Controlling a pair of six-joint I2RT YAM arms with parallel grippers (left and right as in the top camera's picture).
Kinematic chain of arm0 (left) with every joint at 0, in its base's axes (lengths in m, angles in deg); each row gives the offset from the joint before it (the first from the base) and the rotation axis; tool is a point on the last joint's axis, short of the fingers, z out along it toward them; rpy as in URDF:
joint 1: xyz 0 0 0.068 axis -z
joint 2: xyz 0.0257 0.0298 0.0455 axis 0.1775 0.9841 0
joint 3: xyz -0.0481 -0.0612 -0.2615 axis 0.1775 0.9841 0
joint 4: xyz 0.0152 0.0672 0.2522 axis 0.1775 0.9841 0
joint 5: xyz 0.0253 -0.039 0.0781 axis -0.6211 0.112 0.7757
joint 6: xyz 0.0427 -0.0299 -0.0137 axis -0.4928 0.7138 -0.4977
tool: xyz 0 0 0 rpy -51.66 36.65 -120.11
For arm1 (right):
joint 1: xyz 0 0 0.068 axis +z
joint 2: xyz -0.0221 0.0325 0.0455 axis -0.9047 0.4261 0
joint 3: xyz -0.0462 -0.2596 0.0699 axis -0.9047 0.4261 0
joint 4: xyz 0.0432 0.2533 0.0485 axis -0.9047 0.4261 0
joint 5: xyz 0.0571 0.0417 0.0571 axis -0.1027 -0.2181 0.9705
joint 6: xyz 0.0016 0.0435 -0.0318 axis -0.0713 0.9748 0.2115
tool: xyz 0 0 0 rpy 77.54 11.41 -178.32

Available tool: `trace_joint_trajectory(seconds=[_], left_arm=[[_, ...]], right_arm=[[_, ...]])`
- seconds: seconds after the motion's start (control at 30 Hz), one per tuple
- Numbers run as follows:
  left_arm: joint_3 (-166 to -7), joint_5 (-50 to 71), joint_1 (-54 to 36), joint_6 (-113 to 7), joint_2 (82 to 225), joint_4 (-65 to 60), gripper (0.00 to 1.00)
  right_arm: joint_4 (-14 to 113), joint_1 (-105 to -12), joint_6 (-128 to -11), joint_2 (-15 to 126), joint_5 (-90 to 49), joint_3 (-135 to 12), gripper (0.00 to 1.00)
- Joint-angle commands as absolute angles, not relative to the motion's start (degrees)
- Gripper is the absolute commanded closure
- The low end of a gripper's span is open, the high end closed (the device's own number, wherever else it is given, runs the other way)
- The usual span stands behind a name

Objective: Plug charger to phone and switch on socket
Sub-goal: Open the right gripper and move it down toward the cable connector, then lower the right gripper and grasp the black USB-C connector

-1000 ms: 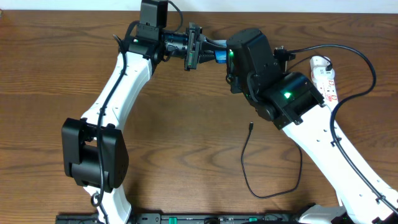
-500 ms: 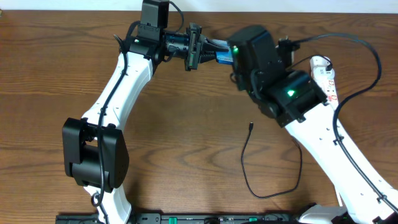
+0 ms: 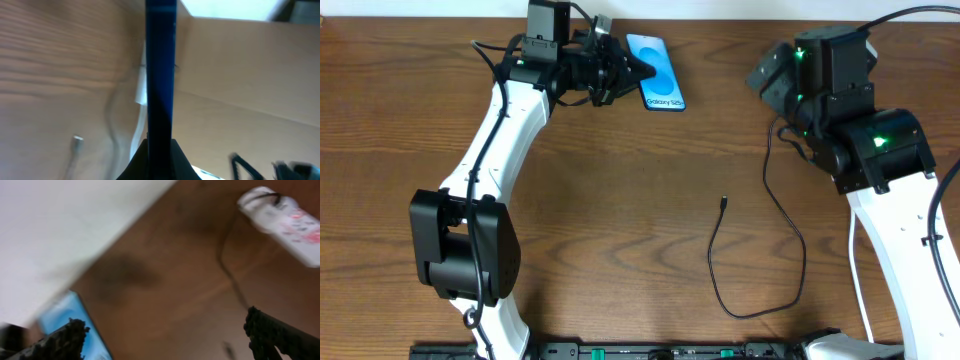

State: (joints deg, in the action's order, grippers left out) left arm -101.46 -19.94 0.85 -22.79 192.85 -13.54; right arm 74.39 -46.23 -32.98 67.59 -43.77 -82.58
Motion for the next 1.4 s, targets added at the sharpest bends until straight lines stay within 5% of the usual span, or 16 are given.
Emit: trace_joint_trajectory(seconds=[0.0,0.3,0.43,0.73,1.37], left_arm=[[-101.2,-7.1,0.9,-31.1,191.4,-9.8,0.93],[-101.2,9.9,0.9,-32.4,191.4,-1.0,0.93],[-101.2,15.6,0.9,-32.4,191.4,2.6,0.93],[-101.2,16.6,0.9,-32.4,191.4,3.4,0.93],[-101.2,16.6,0.9,-32.4,191.4,3.4,0.93]], right_arm=[[79.4,-46.3,-40.3,69.4,-42.5,-82.9,0.01],[83.1,-46.3,-41.6,73.3,-34.4,-71.8,0.01],[80.3,-45.4,-45.1,73.9,-31.1,-62.4,0.14],[66.2,-43.3,-42.9,74.1,-25.2,-45.5,0.41],[60.5,-43.7,-41.0,86.2,-24.9,-45.7,0.53]])
